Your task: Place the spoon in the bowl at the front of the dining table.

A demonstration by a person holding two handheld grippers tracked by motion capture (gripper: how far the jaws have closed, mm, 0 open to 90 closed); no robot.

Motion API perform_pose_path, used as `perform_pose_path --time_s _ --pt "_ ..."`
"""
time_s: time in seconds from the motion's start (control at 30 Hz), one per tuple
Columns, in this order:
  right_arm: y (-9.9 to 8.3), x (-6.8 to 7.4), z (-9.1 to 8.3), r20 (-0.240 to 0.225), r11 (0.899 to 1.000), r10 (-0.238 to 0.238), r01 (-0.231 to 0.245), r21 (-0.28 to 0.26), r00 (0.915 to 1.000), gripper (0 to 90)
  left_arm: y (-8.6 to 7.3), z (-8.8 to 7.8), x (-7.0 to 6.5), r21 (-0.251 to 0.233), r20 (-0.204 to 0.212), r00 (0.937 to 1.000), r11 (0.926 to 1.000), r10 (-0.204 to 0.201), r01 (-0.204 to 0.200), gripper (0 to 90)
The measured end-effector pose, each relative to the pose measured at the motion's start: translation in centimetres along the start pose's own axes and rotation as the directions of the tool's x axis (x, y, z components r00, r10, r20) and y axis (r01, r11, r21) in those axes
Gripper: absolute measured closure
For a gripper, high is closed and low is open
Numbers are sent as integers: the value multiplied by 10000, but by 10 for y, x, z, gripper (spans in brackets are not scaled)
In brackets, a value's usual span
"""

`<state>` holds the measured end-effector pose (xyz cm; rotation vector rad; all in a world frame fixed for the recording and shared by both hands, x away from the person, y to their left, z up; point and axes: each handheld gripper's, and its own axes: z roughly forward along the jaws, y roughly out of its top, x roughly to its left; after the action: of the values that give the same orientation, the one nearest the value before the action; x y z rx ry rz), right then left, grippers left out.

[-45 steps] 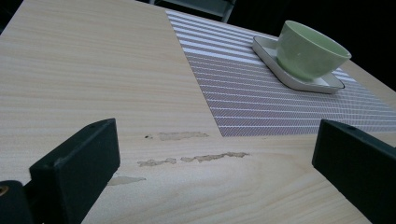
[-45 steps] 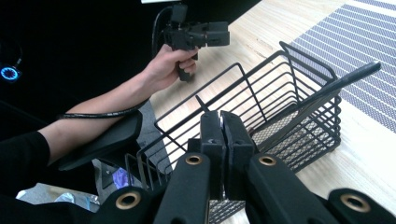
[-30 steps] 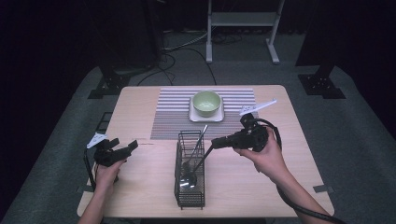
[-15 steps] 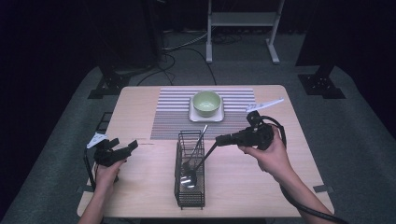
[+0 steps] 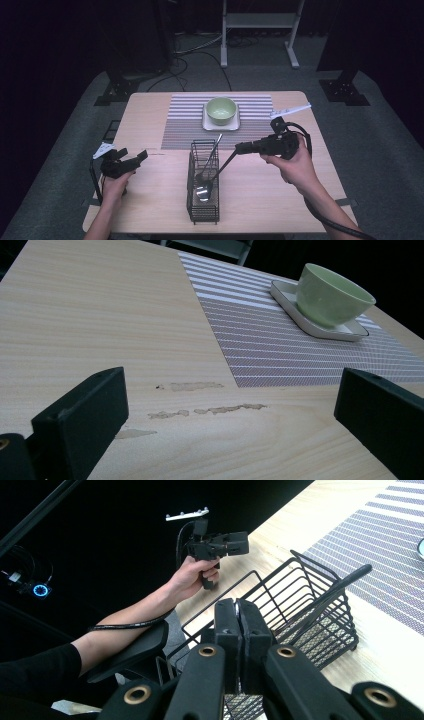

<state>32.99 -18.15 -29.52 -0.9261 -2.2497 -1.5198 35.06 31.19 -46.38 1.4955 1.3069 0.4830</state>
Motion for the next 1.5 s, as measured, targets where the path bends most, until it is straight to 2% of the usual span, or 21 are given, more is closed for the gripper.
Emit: perform_pose_path --time_s 0.6,1.5 --pt "-1 -2 -22 -150 9984 297 -304 -481 9994 886 0 0 0 14 -4 10000 10000 5 -5 0" --pt "-10 -11 -48 -34 9946 581 -581 -865 9983 887 -1 1 -1 32 9 10000 10000 -18 18 0"
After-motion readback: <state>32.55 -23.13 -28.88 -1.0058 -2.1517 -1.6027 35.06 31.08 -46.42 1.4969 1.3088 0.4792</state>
